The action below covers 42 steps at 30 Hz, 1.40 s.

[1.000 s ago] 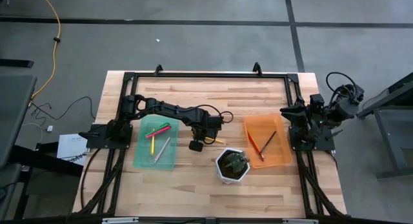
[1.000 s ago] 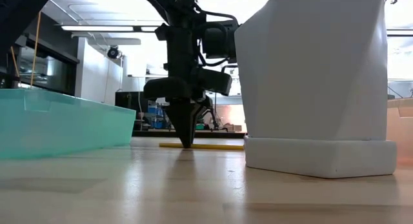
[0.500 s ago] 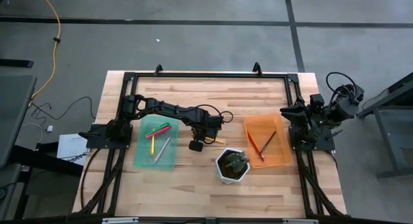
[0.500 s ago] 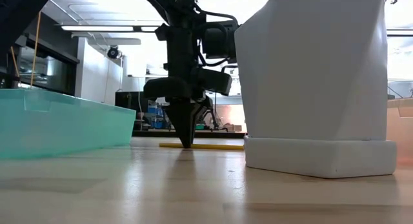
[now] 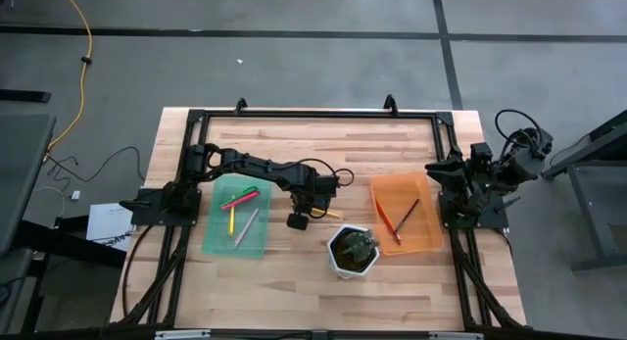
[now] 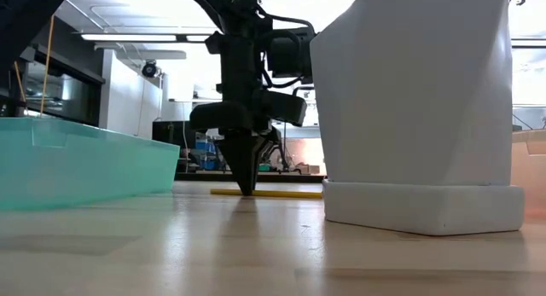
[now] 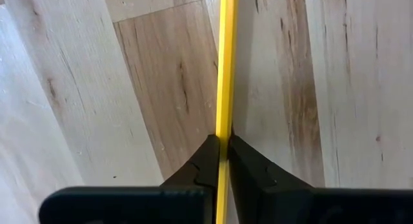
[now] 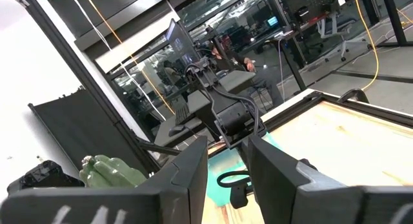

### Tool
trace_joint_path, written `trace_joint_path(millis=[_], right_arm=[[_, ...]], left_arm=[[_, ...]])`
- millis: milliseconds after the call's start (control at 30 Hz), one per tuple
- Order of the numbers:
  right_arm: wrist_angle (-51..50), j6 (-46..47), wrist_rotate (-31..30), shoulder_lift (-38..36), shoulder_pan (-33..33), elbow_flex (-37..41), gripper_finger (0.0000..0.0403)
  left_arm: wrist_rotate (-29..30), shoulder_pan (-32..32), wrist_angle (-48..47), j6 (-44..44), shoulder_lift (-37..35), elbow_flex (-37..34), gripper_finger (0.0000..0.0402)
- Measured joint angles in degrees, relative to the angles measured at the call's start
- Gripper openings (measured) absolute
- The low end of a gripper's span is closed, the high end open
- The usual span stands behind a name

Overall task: Sort pens & pencils
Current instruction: Put the yellow pencil into the orange bin

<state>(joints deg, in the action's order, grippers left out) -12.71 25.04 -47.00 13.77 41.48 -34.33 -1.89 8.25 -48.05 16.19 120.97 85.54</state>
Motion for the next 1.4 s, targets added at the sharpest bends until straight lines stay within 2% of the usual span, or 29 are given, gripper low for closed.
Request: trace_joint_path(millis=[333,567,1000,1400], right_arm=[[0.0,0.0,0.0,0.0,0.0,0.0,0.0103],[0.0,0.0,-0.1,0.0,0.0,0.0,0.0103],[0.0,0.0,0.0,0.0,0.0,0.0,0.0103],[0.0,0.0,0.0,0.0,0.0,0.0,0.0103]], left_arm=[[-0.3,0.0,-0.1,0.1,-0.6,0.0,0.0007],[1.3,0.0,-2.8,2.1,-1.2,2.5,0.001],[5.1,2.0,-7.0,4.7,-1.2,10.0,0.001],[6.7,4.6,-12.8,8.5,-1.2,21.7,0.0012]])
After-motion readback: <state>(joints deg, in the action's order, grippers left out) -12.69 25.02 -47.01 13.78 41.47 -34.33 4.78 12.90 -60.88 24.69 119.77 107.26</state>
